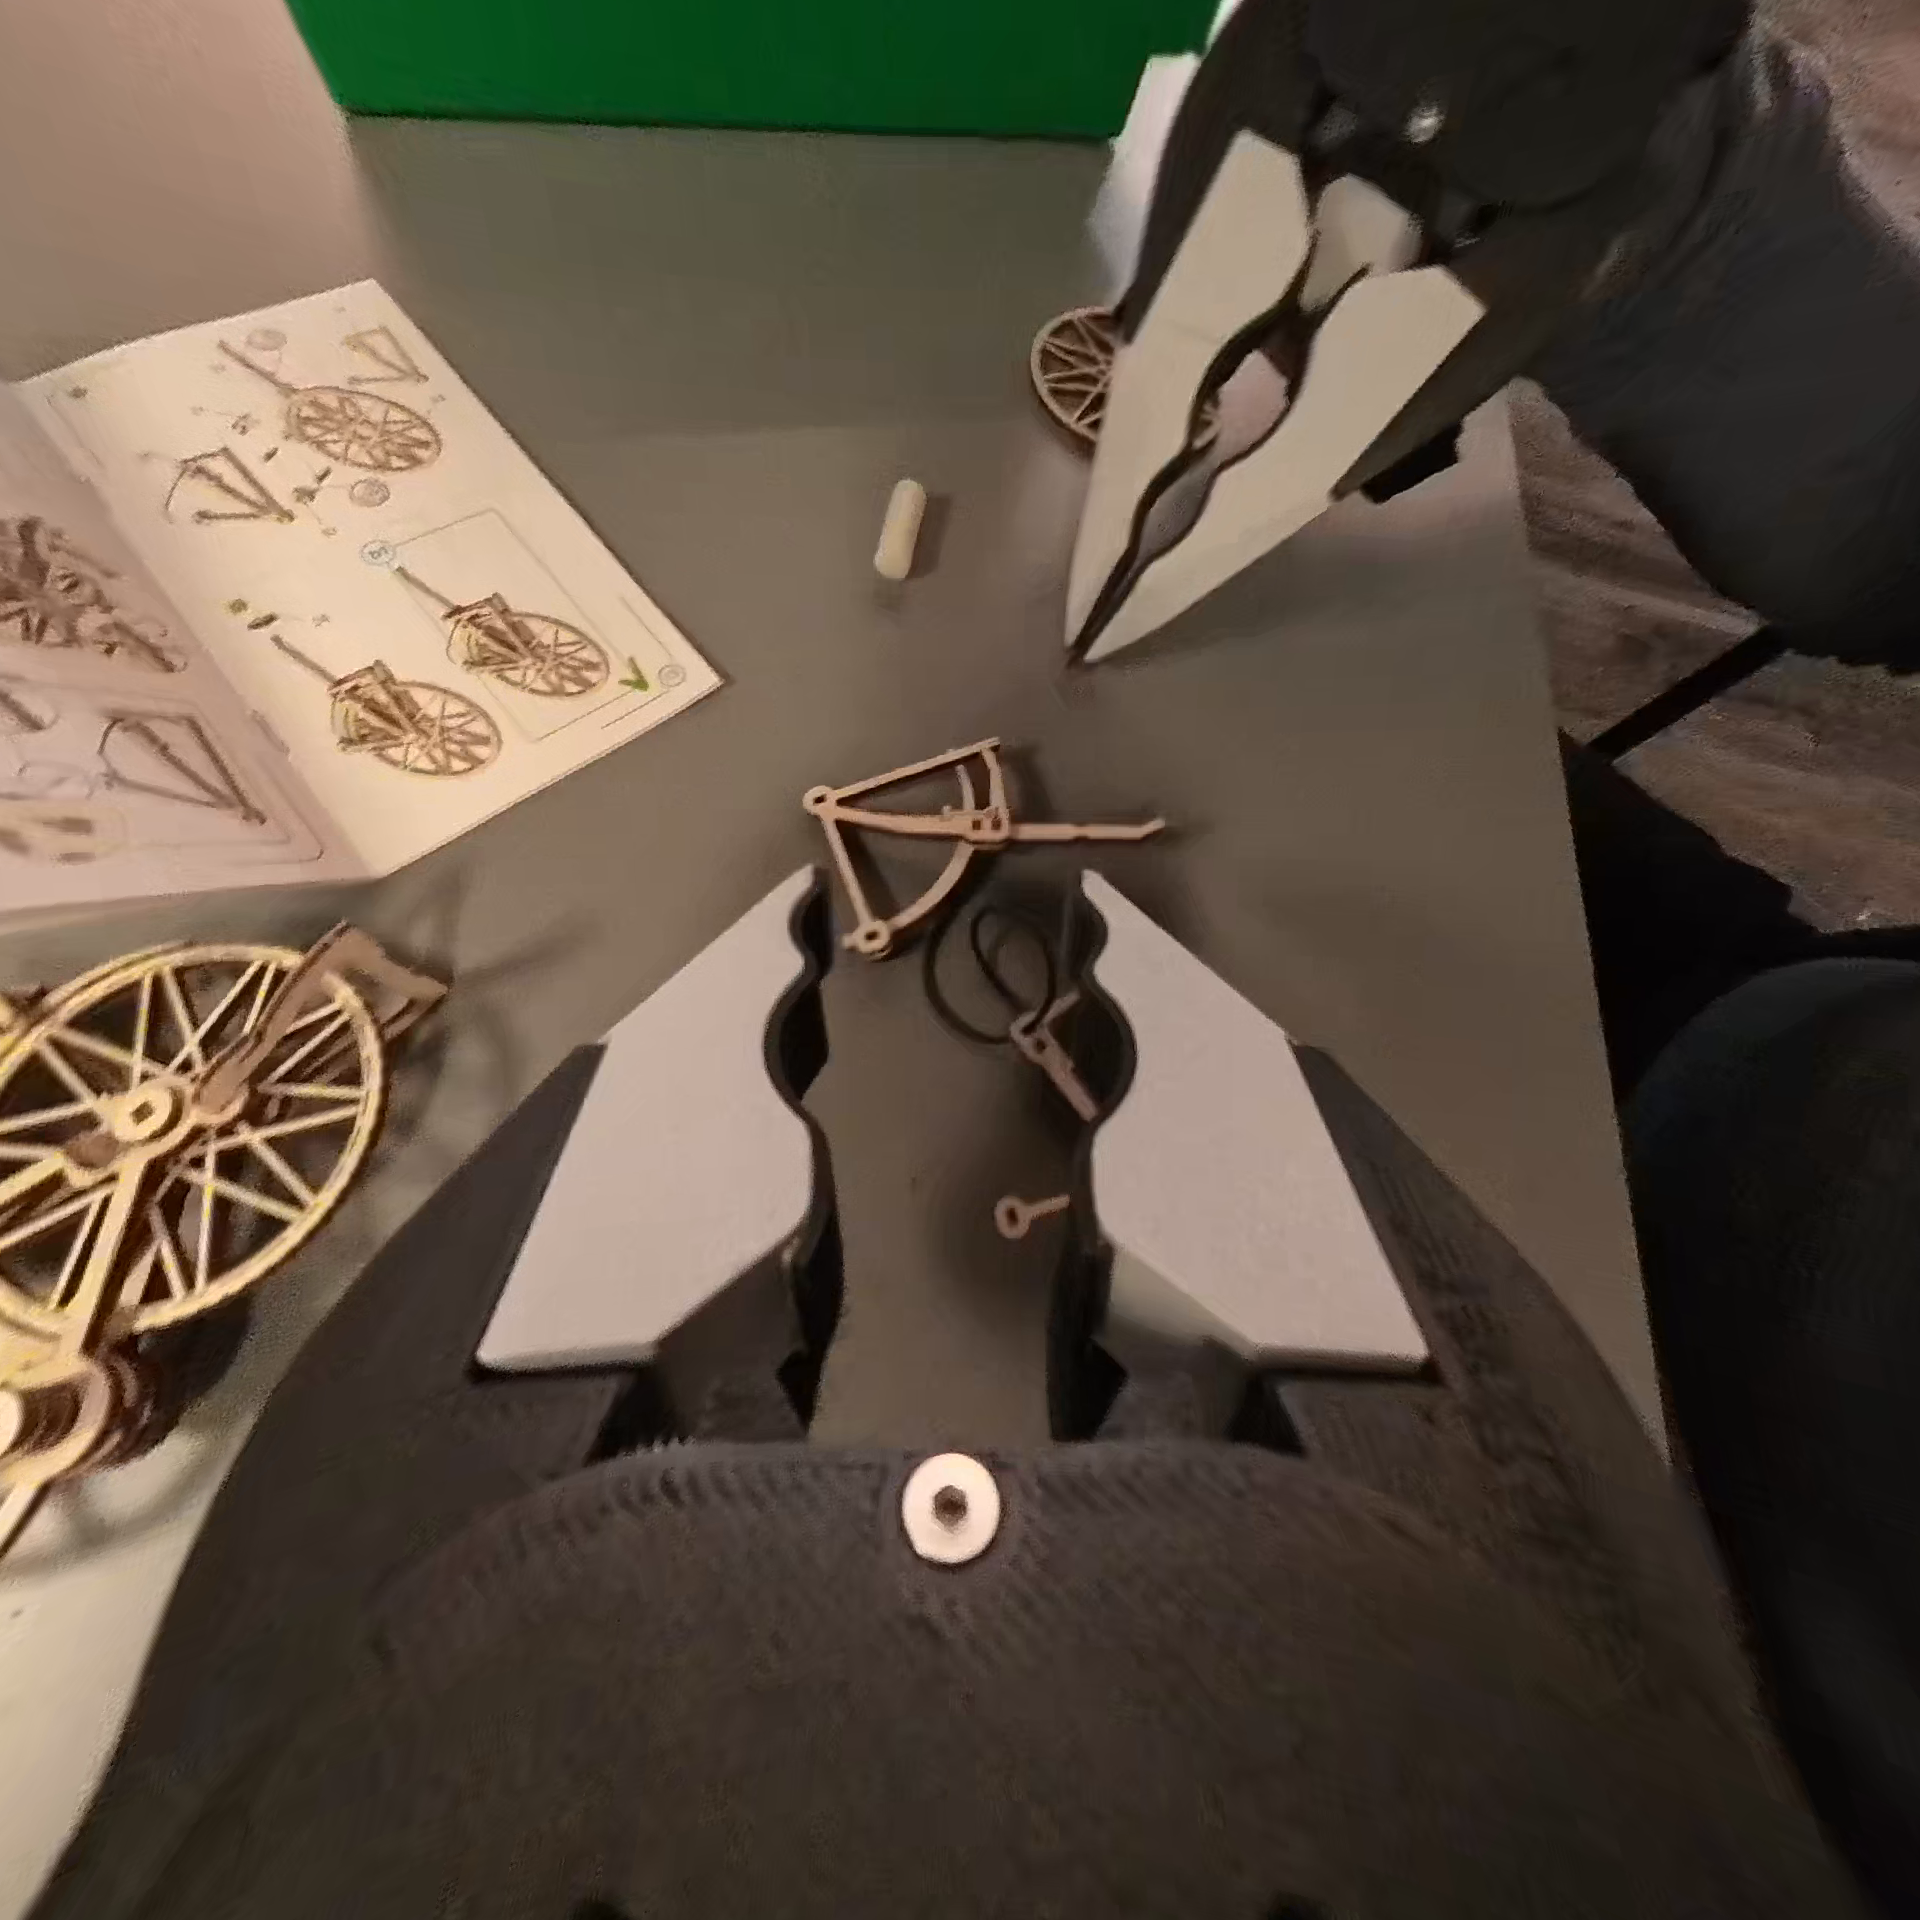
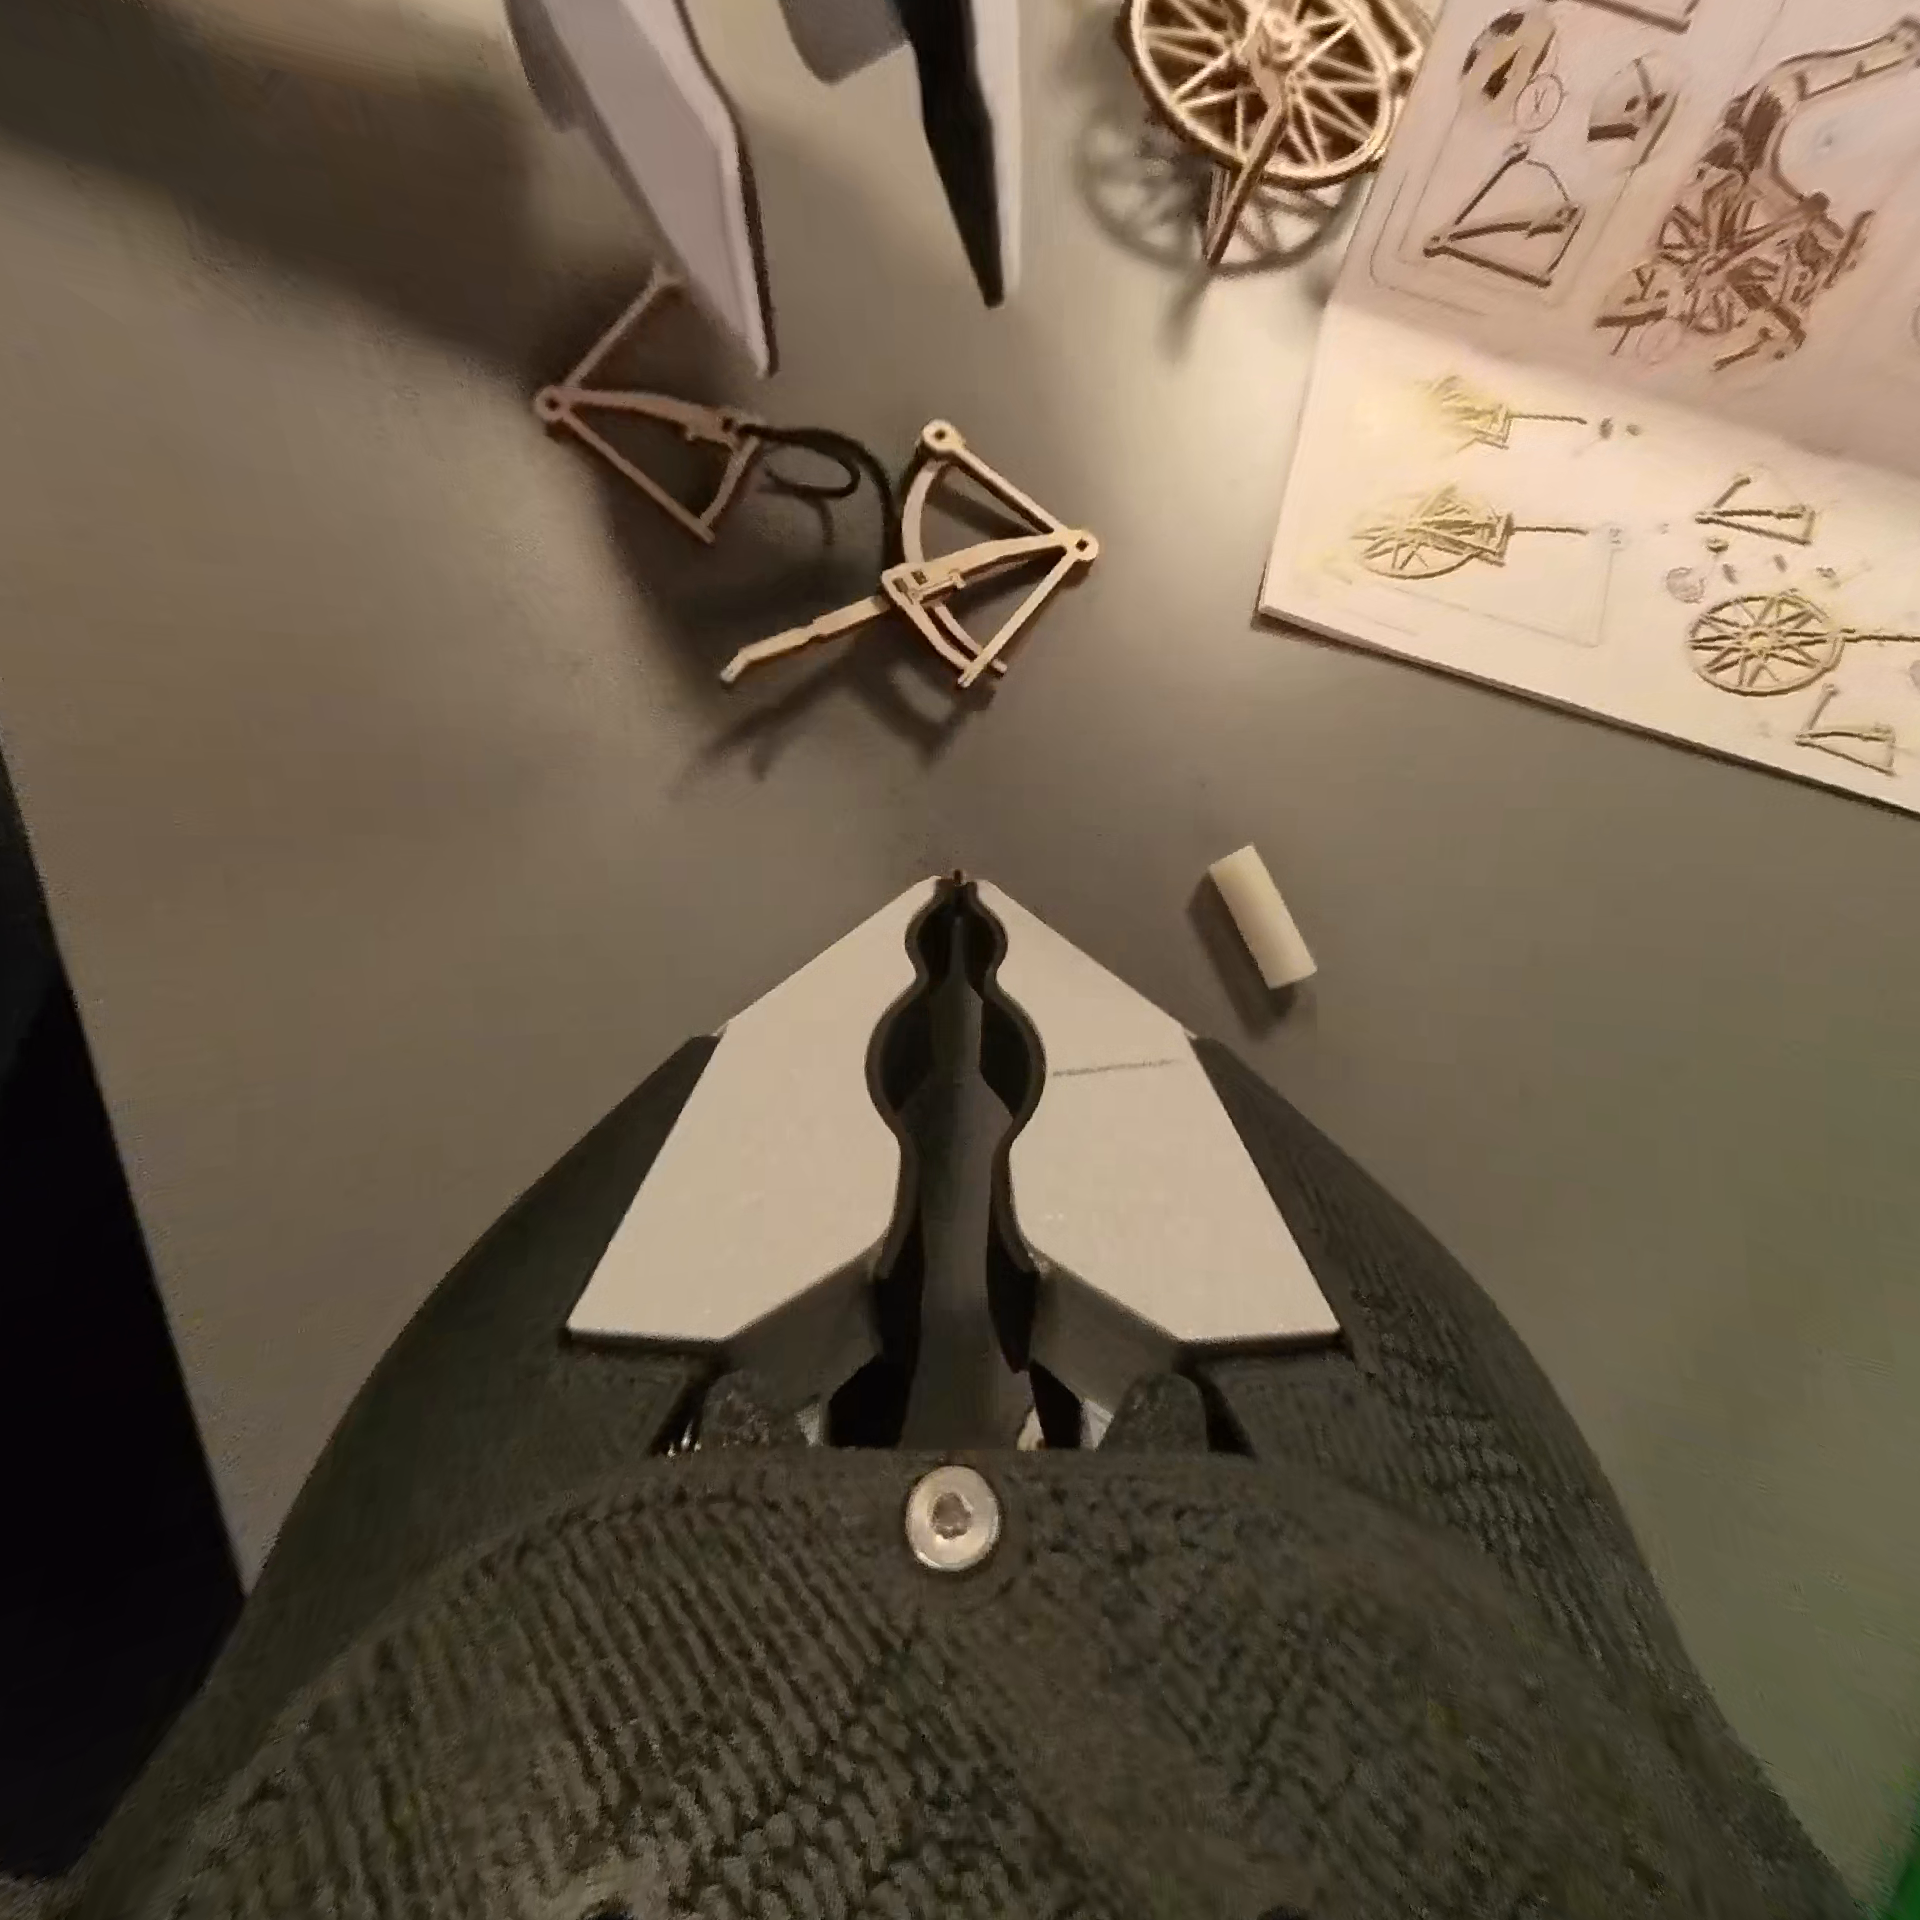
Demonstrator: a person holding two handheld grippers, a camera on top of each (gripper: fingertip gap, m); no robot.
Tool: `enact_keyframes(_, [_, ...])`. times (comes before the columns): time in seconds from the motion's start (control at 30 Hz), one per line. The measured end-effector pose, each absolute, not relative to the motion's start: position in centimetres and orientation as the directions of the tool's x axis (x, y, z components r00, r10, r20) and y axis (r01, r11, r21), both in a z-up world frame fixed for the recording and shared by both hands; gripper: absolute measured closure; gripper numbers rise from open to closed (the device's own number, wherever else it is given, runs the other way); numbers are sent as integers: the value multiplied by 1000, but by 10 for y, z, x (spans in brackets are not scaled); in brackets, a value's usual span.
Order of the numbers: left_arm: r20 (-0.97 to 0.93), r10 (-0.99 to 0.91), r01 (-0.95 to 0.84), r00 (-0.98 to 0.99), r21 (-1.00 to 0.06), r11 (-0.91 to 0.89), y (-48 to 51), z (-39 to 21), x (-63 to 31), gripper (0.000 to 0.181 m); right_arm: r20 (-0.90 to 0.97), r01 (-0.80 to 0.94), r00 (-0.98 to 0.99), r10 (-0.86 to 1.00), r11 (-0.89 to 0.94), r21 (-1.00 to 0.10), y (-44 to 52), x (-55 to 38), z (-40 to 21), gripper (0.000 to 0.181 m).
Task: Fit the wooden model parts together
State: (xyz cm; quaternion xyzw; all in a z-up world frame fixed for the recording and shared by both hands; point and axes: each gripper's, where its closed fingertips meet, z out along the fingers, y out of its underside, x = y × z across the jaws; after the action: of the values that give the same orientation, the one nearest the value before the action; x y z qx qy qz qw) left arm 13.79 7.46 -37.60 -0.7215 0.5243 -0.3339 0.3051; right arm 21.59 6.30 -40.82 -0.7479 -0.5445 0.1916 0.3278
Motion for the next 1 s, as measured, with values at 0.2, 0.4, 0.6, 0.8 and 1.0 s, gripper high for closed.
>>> enact_keyframes(0.2, [-115,-984,-741,134,-671,-23,71,-396,147,141,76,686,296,952,-157,-711,66,213,-408,181])
enact_keyframes(0.4, [56,-985,-715,163,-682,-157,76,-398,146,140,24,695,267,963,-175,-697,63,212,-410,181])
enact_keyframes(0.6, [39,-972,-684,231,-704,-191,82,-394,136,139,-34,707,220,975,-183,-683,56,210,-410,157])
enact_keyframes(0.8, [56,-956,-635,289,-736,-235,71,-389,116,140,-119,742,195,973,-226,-631,44,216,-408,137])
enact_keyframes(1.0, [74,-947,-598,312,-760,-256,58,-383,102,141,-53,724,233,971,-210,-658,53,217,-403,129])
